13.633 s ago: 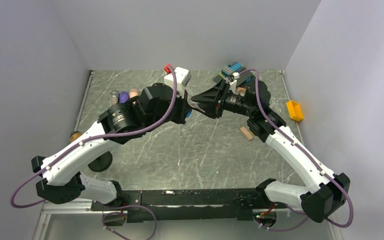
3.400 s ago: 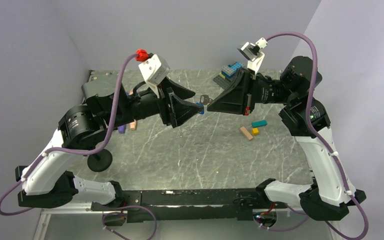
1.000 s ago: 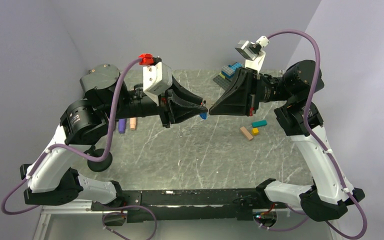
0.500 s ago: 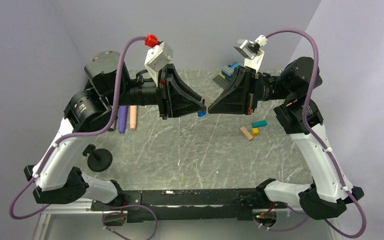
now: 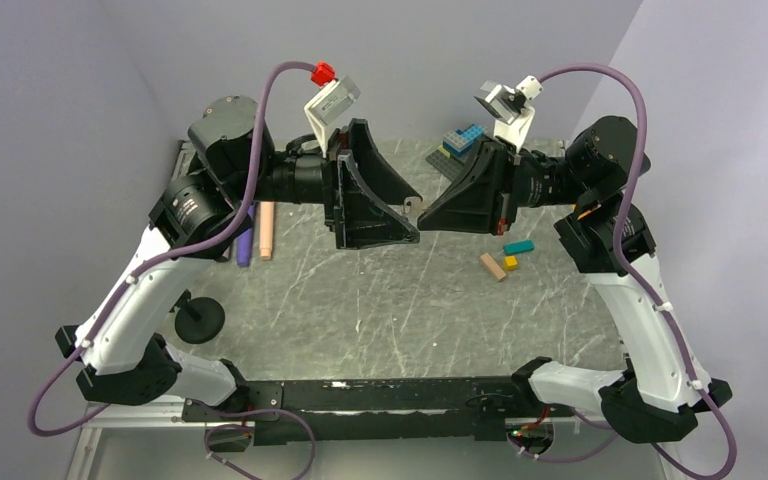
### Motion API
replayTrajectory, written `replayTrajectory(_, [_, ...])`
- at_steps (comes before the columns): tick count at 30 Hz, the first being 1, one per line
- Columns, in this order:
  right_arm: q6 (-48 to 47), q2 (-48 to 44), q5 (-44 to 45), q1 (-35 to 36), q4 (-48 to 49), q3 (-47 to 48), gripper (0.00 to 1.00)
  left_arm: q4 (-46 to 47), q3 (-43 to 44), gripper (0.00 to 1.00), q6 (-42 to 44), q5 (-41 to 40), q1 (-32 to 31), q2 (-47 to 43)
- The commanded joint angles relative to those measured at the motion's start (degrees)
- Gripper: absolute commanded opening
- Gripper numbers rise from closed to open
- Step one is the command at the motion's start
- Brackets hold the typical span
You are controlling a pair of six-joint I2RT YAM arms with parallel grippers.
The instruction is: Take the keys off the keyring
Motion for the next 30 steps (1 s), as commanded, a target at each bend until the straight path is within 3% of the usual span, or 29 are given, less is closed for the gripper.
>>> replayTrajectory(1, [-3.66,-0.28,4.82,0.17,-6.09,3.02,0.0,2.28,-0.57,0.99,0.56,-3.78,0.52,-2.01])
replayTrajectory(14, [-0.38,0.79,29.31,0.17,-25.73,5.36,0.0,-11.81,-8.05,0.99,10.04,-40.44,2.09,-11.66])
replayTrajectory(18, [2.58,1.7,32.8,0.11,-28.45,5.8,0.0,-2.74,-18.65,0.97,9.97,-40.41,2.11,-18.18])
replayTrajectory(20, [4.19,1.58,32.75,0.17,-27.49,5.2,0.0,0.72,-21.95,0.91,10.05,-38.47,2.1,-20.38])
replayTrajectory(30, [8.57,1.93,32.98,0.22,-26.45,4.91,0.0,12.59,-26.41,0.8,10.03,-30.44,1.6,-19.43])
